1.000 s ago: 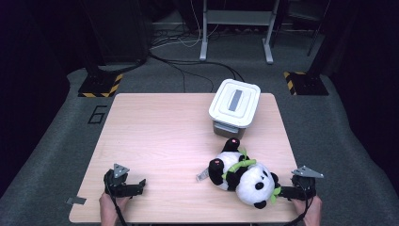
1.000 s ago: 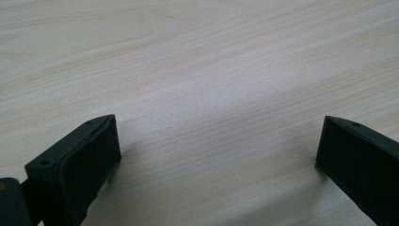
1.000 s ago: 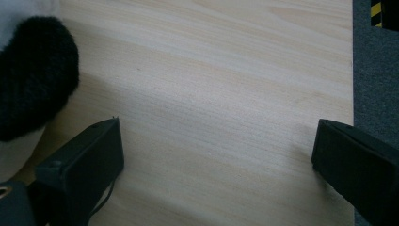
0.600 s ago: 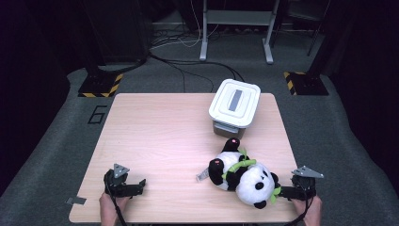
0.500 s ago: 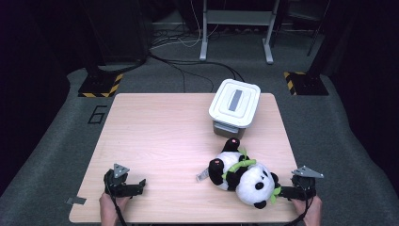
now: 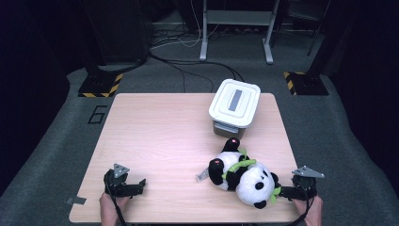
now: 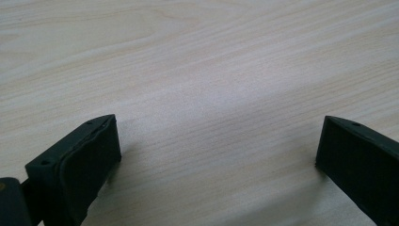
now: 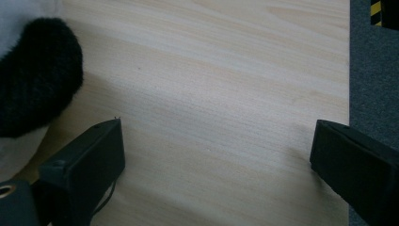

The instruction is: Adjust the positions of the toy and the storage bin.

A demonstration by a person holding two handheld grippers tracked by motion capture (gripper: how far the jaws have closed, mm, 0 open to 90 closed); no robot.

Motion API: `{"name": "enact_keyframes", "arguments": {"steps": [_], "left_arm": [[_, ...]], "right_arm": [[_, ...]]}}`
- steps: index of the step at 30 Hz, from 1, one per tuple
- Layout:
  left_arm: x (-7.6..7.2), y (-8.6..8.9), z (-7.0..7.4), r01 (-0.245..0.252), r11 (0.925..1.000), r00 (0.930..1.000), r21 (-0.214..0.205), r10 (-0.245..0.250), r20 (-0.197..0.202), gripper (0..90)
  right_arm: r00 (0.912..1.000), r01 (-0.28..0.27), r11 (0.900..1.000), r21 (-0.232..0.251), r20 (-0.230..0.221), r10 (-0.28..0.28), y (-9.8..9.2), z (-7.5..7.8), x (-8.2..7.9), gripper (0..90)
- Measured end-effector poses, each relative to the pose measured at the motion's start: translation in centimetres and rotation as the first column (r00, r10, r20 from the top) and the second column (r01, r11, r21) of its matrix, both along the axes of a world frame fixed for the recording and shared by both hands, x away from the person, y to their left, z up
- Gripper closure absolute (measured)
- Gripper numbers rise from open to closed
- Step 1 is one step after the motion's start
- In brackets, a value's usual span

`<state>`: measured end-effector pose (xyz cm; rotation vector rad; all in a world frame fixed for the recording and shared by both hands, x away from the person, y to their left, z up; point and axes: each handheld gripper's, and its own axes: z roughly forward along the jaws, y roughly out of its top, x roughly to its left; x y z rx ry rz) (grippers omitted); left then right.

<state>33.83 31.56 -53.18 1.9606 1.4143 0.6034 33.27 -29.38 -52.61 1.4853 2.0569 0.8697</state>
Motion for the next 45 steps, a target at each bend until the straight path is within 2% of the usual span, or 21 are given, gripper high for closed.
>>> {"name": "enact_keyframes", "arguments": {"steps": [2, 7, 13, 16, 19, 24, 26, 27, 28, 29, 30, 31, 32, 33, 34, 35, 36, 38, 40, 42, 45], "left_arm": [[0.0, 0.0, 0.0, 0.0, 1.0, 1.0, 0.0, 0.0, 0.0, 0.2], [0.0, 0.0, 0.0, 0.001, 1.0, 1.0, -0.002, -0.001, 0.0, 0.2], [0.0, 0.0, 0.0, 0.0, 1.0, 1.0, 0.0, 0.0, 0.001, 0.2], [0.0, 0.0, 0.0, 0.0, 1.0, 1.0, 0.0, 0.0, 0.0, 0.2], [0.0, 0.0, 0.0, 0.0, 1.0, 1.0, 0.0, 0.0, 0.001, 0.2], [0.0, 0.0, 0.0, 0.0, 1.0, 1.0, 0.0, 0.0, 0.0, 0.2], [0.0, 0.0, 0.0, 0.0, 1.0, 1.0, 0.0, 0.0, 0.001, 0.2], [0.0, 0.0, 0.0, 0.0, 1.0, 1.0, 0.0, 0.0, 0.001, 0.2], [0.0, 0.0, 0.0, 0.0, 1.0, 1.0, 0.0, 0.0, 0.001, 0.2], [0.0, 0.0, 0.0, 0.0, 1.0, 1.0, 0.0, 0.0, 0.001, 0.2], [0.0, 0.0, 0.0, 0.0, 1.0, 1.0, 0.0, 0.0, 0.001, 0.2], [0.0, 0.0, 0.0, 0.0, 1.0, 1.0, 0.0, 0.0, 0.0, 0.2], [0.0, 0.0, 0.0, 0.0, 1.0, 1.0, 0.0, 0.0, 0.001, 0.2], [0.0, 0.0, 0.0, 0.0, 1.0, 1.0, 0.0, 0.0, 0.001, 0.2], [0.0, 0.0, 0.0, 0.0, 1.0, 1.0, 0.0, 0.0, 0.001, 0.2], [0.0, 0.0, 0.0, 0.0, 1.0, 1.0, 0.0, 0.0, 0.0, 0.2], [0.0, 0.0, 0.0, 0.0, 1.0, 1.0, 0.0, 0.0, 0.0, 0.2], [0.0, 0.0, 0.0, 0.0, 1.0, 1.0, 0.0, 0.0, 0.0, 0.2], [0.0, 0.0, 0.0, 0.0, 1.0, 1.0, 0.0, 0.0, 0.001, 0.2], [0.0, 0.0, 0.0, 0.0, 1.0, 1.0, 0.0, 0.0, 0.001, 0.2], [0.0, 0.0, 0.0, 0.0, 1.0, 1.0, 0.0, 0.0, 0.001, 0.2]], "right_arm": [[1.0, -0.002, 0.9998, 0.021, 0.006, 0.002, 0.0, 0.2, -0.1, 3.1], [0.9995, 0.0, 0.9997, 0.024, 0.03, -0.001, 0.0, 1.2, -0.1, 3.2], [0.9969, -0.024, 0.999, 0.038, 0.076, 0.021, 0.1, 3.5, -0.4, 3.8], [0.9935, -0.037, 0.9959, 0.083, 0.11, 0.027, 0.3, 4.9, -0.7, 4.2], [0.9909, -0.053, 0.9943, 0.093, 0.128, 0.041, 0.7, 5.6, -0.8, 4.2], [0.9802, -0.141, 0.9833, 0.115, 0.156, 0.122, 2.5, 7.2, -1.0, 4.3], [0.9694, -0.201, 0.9739, 0.106, 0.165, 0.182, 4.0, 7.9, -1.0, 4.5], [0.9694, -0.201, 0.9739, 0.106, 0.165, 0.182, 4.0, 7.9, -1.0, 4.5], [0.96, -0.243, 0.9637, 0.11, 0.17, 0.223, 5.1, 8.3, -0.9, 4.5], [0.96, -0.243, 0.9637, 0.11, 0.17, 0.223, 5.1, 8.3, -0.9, 4.5], [0.9497, -0.287, 0.9519, 0.107, 0.162, 0.268, 6.2, 8.6, -0.9, 4.6], [0.9497, -0.287, 0.9519, 0.107, 0.162, 0.268, 6.2, 8.6, -0.9, 4.6], [0.9394, -0.325, 0.9409, 0.095, 0.147, 0.31, 7.4, 8.6, -0.8, 5.0], [0.9394, -0.325, 0.9409, 0.095, 0.147, 0.31, 7.4, 8.6, -0.8, 5.0], [0.9296, -0.359, 0.9284, 0.095, 0.125, 0.347, 8.3, 8.5, -0.7, 6.3], [0.9296, -0.359, 0.9284, 0.095, 0.125, 0.347, 8.3, 8.5, -0.7, 6.3], [0.9213, -0.385, 0.9187, 0.09, 0.1, 0.376, 9.0, 8.2, -0.5, 8.9], [0.9153, -0.402, 0.9105, 0.099, 0.076, 0.396, 9.5, 7.6, -0.4, 12.7], [0.9146, -0.404, 0.9097, 0.098, 0.072, 0.398, 9.6, 7.4, -0.4, 15.2], [0.9185, -0.395, 0.9101, 0.124, 0.051, 0.392, 9.5, 7.0, -0.3, 25.7], [0.9205, -0.39, 0.9105, 0.137, 0.037, 0.389, 9.2, 6.8, -0.3, 34.8]]}}
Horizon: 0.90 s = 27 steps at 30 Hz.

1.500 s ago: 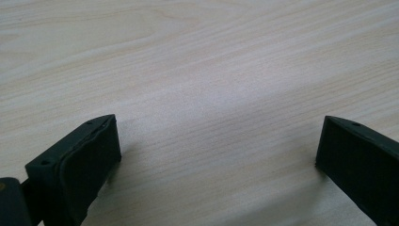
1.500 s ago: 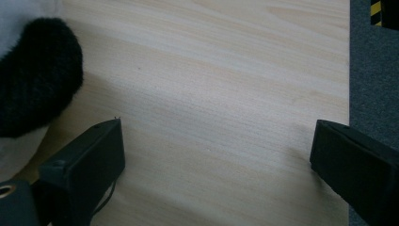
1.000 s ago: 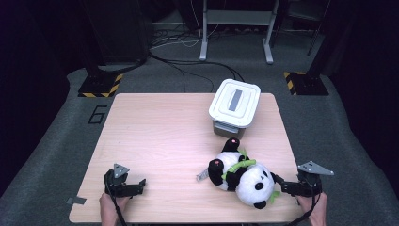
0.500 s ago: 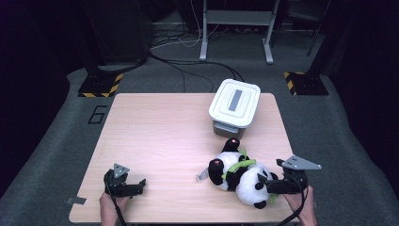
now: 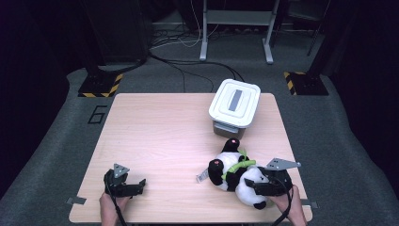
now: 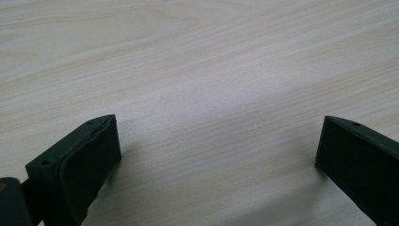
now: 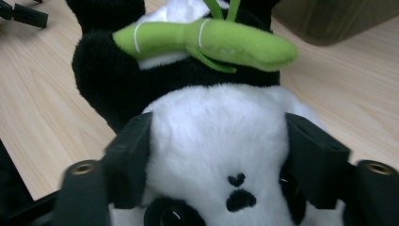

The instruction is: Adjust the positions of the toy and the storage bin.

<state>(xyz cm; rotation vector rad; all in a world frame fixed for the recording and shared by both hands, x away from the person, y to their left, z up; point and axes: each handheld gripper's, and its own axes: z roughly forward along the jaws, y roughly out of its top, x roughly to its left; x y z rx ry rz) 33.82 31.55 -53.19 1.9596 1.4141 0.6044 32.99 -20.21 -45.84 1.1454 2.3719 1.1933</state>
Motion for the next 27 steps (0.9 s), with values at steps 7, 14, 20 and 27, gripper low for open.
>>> {"name": "enact_keyframes", "arguments": {"steps": [7, 14, 20, 27], "left_arm": [[0.0, 0.0, 0.0, 0.0, 1.0, 1.0, 0.0, 0.0, 0.0, 0.2], [0.0, 0.0, 0.0, 0.001, 1.0, 1.0, -0.002, -0.001, -0.001, 0.2], [0.0, 0.0, 0.0, 0.002, 1.0, 1.0, -0.001, -0.002, -0.001, 0.3], [0.0, 0.0, 0.0, 0.001, 1.0, 1.0, -0.002, -0.001, -0.001, 0.3]], "right_arm": [[0.9995, 0.011, 0.9999, -0.001, 0.029, -0.011, 0.2, -0.1, -0.6, 54.7], [0.9952, 0.015, 0.9998, 0.012, 0.097, -0.016, 1.2, 0.3, -1.1, 60.8], [0.9934, -0.034, 0.999, 0.028, 0.11, 0.031, 3.2, 1.1, -0.8, 60.8], [0.9863, -0.075, 0.9971, 0.01, 0.148, 0.073, 7.2, 2.3, 0.4, 59.9]]}}
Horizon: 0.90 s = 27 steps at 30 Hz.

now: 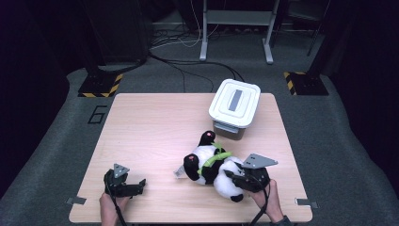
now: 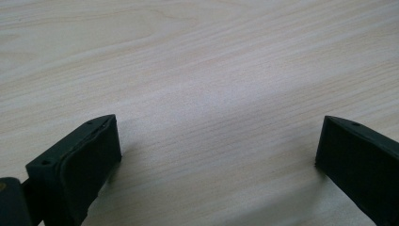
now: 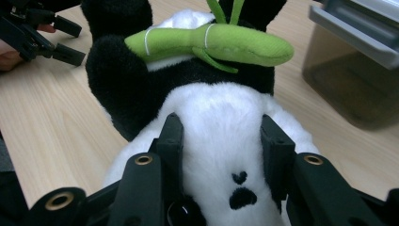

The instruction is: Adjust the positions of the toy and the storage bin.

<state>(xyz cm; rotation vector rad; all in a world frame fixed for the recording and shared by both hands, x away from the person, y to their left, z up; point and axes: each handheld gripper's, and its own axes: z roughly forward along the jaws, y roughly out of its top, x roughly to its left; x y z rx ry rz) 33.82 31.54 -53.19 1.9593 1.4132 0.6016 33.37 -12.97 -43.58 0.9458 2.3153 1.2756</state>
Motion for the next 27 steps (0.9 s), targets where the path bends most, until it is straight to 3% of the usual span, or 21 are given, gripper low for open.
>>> {"name": "enact_keyframes", "arguments": {"steps": [16, 22, 24, 25, 26, 27], "left_arm": [[0.0, 0.0, 0.0, 0.0, 1.0, 1.0, 0.001, 0.0, 0.0, 0.3], [0.0, 0.0, 0.0, 0.0, 1.0, 1.0, 0.0, 0.0, 0.0, 0.3], [0.0, 0.0, 0.0, 0.0, 1.0, 1.0, 0.0, 0.0, 0.0, 0.3], [0.0, 0.0, 0.0, 0.0, 1.0, 1.0, 0.0, 0.0, 0.0, 0.3], [0.0, 0.0, 0.0, 0.0, 1.0, 1.0, 0.0, 0.0, 0.0, 0.3], [0.0, 0.0, 0.0, 0.0, 1.0, 1.0, 0.0, 0.0, 0.0, 0.3]], "right_arm": [[0.9952, -0.098, 0.9935, -0.058, -0.009, 0.097, 8.3, -0.4, 3.7, 57.3], [0.995, -0.097, 0.9931, -0.066, -0.028, 0.096, 9.0, -1.6, 4.3, 52.0], [0.9946, -0.098, 0.9941, -0.046, -0.04, 0.096, 8.6, -1.7, 4.4, 42.4], [0.9946, -0.098, 0.9941, -0.046, -0.04, 0.096, 8.6, -1.7, 4.4, 42.4], [0.9946, -0.1, 0.9942, -0.042, -0.034, 0.098, 8.5, -1.6, 4.3, 33.5], [0.9946, -0.1, 0.9942, -0.042, -0.034, 0.098, 8.5, -1.6, 4.3, 33.5]]}}
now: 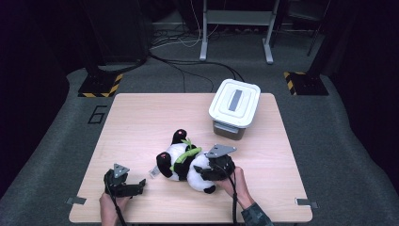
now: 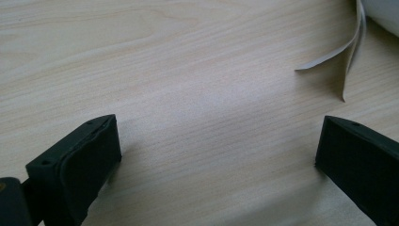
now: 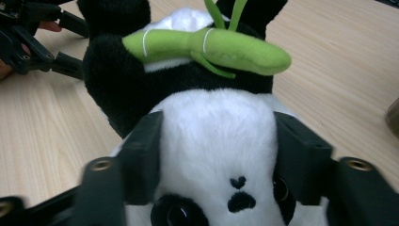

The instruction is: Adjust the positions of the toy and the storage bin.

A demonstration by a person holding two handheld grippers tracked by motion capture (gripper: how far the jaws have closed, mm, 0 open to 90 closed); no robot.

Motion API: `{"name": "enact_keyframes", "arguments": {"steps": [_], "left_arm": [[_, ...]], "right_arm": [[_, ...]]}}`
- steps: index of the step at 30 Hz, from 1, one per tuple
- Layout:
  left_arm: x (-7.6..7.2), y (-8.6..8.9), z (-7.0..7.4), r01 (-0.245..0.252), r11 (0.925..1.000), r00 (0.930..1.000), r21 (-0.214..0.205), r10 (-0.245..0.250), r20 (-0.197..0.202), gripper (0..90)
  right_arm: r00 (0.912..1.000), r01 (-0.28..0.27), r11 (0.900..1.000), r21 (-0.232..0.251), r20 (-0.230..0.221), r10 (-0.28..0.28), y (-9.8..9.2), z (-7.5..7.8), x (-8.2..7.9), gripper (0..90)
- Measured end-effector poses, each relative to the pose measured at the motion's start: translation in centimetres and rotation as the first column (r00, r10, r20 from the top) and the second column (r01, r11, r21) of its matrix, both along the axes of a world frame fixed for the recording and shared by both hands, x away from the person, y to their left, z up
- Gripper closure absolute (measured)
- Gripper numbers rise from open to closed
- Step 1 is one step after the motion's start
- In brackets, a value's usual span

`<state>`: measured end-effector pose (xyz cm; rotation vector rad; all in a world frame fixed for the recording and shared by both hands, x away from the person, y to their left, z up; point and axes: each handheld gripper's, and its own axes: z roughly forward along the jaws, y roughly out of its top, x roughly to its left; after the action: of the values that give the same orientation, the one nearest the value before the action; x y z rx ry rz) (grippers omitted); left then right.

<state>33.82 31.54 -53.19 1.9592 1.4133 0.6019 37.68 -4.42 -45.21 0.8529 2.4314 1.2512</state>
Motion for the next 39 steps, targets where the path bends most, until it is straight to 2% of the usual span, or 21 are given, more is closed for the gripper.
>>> {"name": "enact_keyframes", "arguments": {"steps": [1, 3, 5, 6, 7, 8, 10, 12, 13, 15, 17, 18, 19, 20, 23, 24, 29, 30, 33, 37, 39], "left_arm": [[0.0, 0.0, 0.0, 0.0, 1.0, 1.0, 0.0, 0.0, 0.0, 0.3], [0.0, 0.0, 0.0, 0.0, 1.0, 1.0, 0.0, 0.0, 0.0, 0.3], [0.0, 0.0, 0.0, 0.001, 1.0, 1.0, 0.001, -0.001, 0.0, 0.3], [0.0, 0.0, 0.0, 0.001, 1.0, 1.0, 0.001, -0.001, 0.0, 0.3], [0.0, 0.0, 0.0, 0.001, 1.0, 1.0, 0.001, -0.001, 0.0, 0.3], [0.0, 0.0, 0.0, 0.001, 1.0, 1.0, 0.001, -0.001, 0.0, 0.3], [0.0, 0.0, 0.0, 0.001, 1.0, 1.0, 0.0, -0.001, 0.0, 0.3], [0.0, 0.0, 0.0, 0.001, 1.0, 1.0, 0.001, -0.001, 0.0, 0.3], [0.0, 0.0, 0.0, 0.001, 1.0, 1.0, 0.0, -0.001, 0.0, 0.3], [0.0, 0.0, 0.0, 0.001, 1.0, 1.0, 0.0, -0.001, 0.0, 0.3], [0.0, 0.0, 0.0, 0.002, 1.0, 1.0, 0.001, -0.002, -0.001, 0.3], [0.0, 0.0, 0.0, 0.002, 1.0, 1.0, 0.001, -0.002, -0.001, 0.3], [-0.1, 0.0, 0.0, 0.006, 1.0, 1.0, -0.004, -0.006, 0.0, 0.3], [-0.1, 0.0, 0.0, 0.006, 1.0, 1.0, -0.004, -0.006, 0.0, 0.5], [-0.2, 0.0, 0.1, 0.016, 0.9999, 0.9999, -0.004, -0.016, -0.005, 0.5], [-0.2, 0.1, 0.1, 0.018, 0.9998, 0.9998, -0.011, -0.018, -0.004, 0.5], [-0.7, 0.2, 0.8, 0.036, 0.9965, 0.9992, -0.075, -0.035, 0.016, 0.0], [-0.7, 0.2, 0.8, 0.036, 0.9965, 0.9992, -0.075, -0.035, 0.016, 0.1], [-1.2, -0.4, 2.7, 0.075, 0.9922, 0.9959, -0.099, -0.07, 0.058, 0.1], [-1.4, -0.9, 4.4, 0.112, 0.9873, 0.9906, -0.113, -0.102, 0.091, 0.0], [-1.6, -1.6, 6.0, 0.151, 0.981, 0.9831, -0.121, -0.137, 0.122, 0.0]], "right_arm": [[0.9998, 0.006, 1.0, 0.002, 0.021, -0.006, -0.2, 0.2, -0.3, 27.4], [0.9996, 0.013, 0.9999, 0.01, 0.026, -0.013, -0.4, 0.5, -0.5, 23.9], [0.998, 0.044, 0.9986, 0.03, 0.044, -0.045, -2.0, 1.1, -1.3, 13.6], [0.998, 0.044, 0.9986, 0.03, 0.044, -0.045, -2.0, 1.1, -1.3, 13.6], [0.9959, 0.075, 0.9959, 0.05, 0.047, -0.078, -3.7, 1.3, -1.9, 10.7], [0.9959, 0.075, 0.9959, 0.05, 0.047, -0.078, -3.7, 1.3, -1.9, 10.7], [0.9908, 0.129, 0.9901, 0.056, 0.035, -0.131, -6.5, 1.1, -2.6, 6.1], [0.9884, 0.146, 0.9877, 0.055, 0.032, -0.148, -7.5, 0.9, -2.7, 4.9], [0.9803, 0.195, 0.9795, 0.052, 0.024, -0.196, -9.3, 0.4, -2.8, 3.3], [0.9712, 0.237, 0.9699, 0.058, 0.014, -0.238, -10.9, -0.2, -2.9, 1.8], [0.9603, 0.279, 0.9589, 0.053, 0.004, -0.279, -12.4, -1.0, -2.9, 0.6], [0.9603, 0.279, 0.9589, 0.053, 0.004, -0.279, -12.4, -1.0, -2.9, 0.6], [0.949, 0.315, 0.9484, 0.035, -0.003, -0.315, -13.5, -1.9, -2.7, 0.1], [0.949, 0.315, 0.9484, 0.035, -0.003, -0.315, -13.5, -1.9, -2.7, 0.1], [0.9213, 0.388, 0.9213, -0.024, -0.016, -0.388, -15.4, -4.0, -2.0, 0.0], [0.9213, 0.388, 0.9213, -0.024, -0.016, -0.388, -15.4, -4.0, -2.0, 0.0], [0.9, 0.429, 0.9006, -0.069, -0.052, -0.433, -16.7, -6.5, -1.1, 0.0], [0.9, 0.429, 0.9006, -0.069, -0.052, -0.433, -16.7, -6.5, -1.1, 0.0], [0.8909, 0.443, 0.8907, -0.101, -0.06, -0.45, -16.9, -7.4, -0.5, 0.0], [0.886, 0.453, 0.8833, -0.122, -0.05, -0.461, -16.8, -7.4, -0.4, 0.0], [0.8812, 0.462, 0.878, -0.126, -0.048, -0.47, -16.6, -7.5, -0.4, 0.0]]}}
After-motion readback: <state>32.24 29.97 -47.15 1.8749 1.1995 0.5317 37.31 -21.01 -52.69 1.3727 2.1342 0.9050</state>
